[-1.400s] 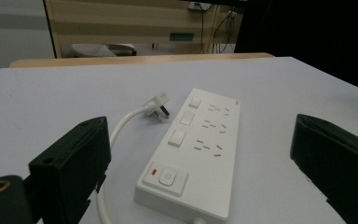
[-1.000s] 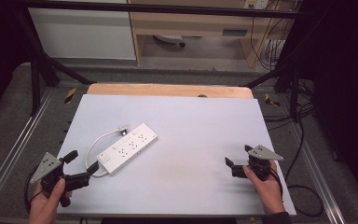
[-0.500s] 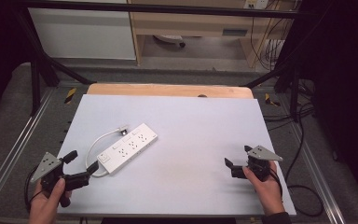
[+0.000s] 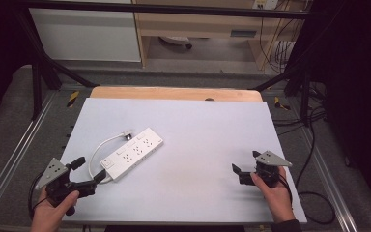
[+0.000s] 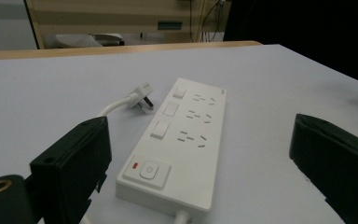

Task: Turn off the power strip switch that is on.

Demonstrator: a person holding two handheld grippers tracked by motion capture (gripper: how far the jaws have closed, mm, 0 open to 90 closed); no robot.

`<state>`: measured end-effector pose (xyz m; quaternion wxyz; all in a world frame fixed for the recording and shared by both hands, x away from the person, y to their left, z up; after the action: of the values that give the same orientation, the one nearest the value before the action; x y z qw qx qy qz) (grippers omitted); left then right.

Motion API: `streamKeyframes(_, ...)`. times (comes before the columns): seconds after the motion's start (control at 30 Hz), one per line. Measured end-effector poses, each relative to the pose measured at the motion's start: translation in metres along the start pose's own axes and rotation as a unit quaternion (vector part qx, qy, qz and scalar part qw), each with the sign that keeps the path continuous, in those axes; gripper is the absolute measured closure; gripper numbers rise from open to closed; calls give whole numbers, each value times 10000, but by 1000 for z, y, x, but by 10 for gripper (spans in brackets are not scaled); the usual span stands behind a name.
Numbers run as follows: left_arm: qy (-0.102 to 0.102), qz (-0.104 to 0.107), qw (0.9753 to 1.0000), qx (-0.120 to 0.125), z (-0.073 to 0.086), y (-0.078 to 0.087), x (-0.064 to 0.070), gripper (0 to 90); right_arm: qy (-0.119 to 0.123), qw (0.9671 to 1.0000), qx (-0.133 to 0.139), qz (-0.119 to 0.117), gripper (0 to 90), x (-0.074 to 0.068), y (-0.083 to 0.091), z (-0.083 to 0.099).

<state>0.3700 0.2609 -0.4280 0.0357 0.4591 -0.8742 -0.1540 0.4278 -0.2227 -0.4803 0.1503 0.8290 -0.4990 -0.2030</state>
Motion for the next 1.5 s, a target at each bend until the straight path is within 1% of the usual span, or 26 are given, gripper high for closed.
streamKeyframes(0.07, 57, -46, 10000, 7, 0, 0, -2, 58, 26, 10000, 11, 14, 45, 0, 1, -1)
streamKeyframes(0.13, 222, -39, 9997, 80, -3, 1, -4, 58, 32, 10000, 40, 3, 45, 0, 2, -2)
streamKeyframes(0.2, 343, -62, 9994, 91, -4, 1, -7, 58, 24, 10000, 49, -8, 45, 0, 2, -2)
streamKeyframes(0.27, 398, -90, 9992, 25, -4, 0, -9, 60, -6, 10000, 36, 6, 45, 1, 2, -1)
streamKeyframes(0.33, 355, -139, 9993, -14, -7, -1, -10, 62, 6, 10000, 33, 16, 45, 2, 2, -1)
streamKeyframes(0.43, 379, -125, 9992, -47, -9, -2, -10, 62, -3, 10000, 17, 0, 45, 2, 1, 0)
streamKeyframes(0.5, 357, -97, 9993, -103, -10, -4, -9, 62, 18, 10000, 0, -13, 47, 1, 1, 0)
streamKeyframes(0.67, 223, -17, 9994, -254, -12, -9, -5, 63, 61, 10000, -5, -41, 48, -2, 2, 0)
streamKeyframes(0.77, 179, 42, 9993, -317, -16, -13, -2, 63, 42, 10000, -28, -67, 49, -3, 2, 1)
streamKeyframes(0.83, 170, 62, 9992, -363, -19, -16, -1, 62, 109, 9999, -56, -35, 48, -3, 1, 2)
streamKeyframes(0.87, 167, 74, 9992, -352, -23, -20, 1, 63, 127, 9999, -78, -37, 49, -4, 1, 2)
streamKeyframes(0.9, 167, 74, 9992, -352, -23, -20, 1, 63, 137, 9999, -87, -45, 49, -5, 1, 3)
streamKeyframes(0.97, 135, 128, 9992, -345, -30, -25, 5, 63, 150, 9998, -92, -53, 49, -6, 1, 3)
streamKeyframes(1.13, 103, 177, 9992, -342, -37, -30, 9, 63, 166, 9998, -84, -55, 50, -6, 1, 2)
streamKeyframes(1.37, 128, 246, 9989, -376, -41, -33, 11, 64, 210, 9997, -81, -71, 49, -8, 1, 2)
streamKeyframes(1.5, 83, 267, 9988, -410, -43, -37, 11, 64, 229, 9997, -77, -93, 49, -9, 2, 2)
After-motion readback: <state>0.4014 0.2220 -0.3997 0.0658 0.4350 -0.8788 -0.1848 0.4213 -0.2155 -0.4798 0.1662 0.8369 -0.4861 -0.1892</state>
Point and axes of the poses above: each handheld gripper's, and its own axes: y roughly backward along the jaws, z roughly out of its underside, x roughly to its right, the point moved 9 cm from there along -y, roughly forward along the jaws, and after that the axes turned 13 degrees about -y, right-handed, at the moved point
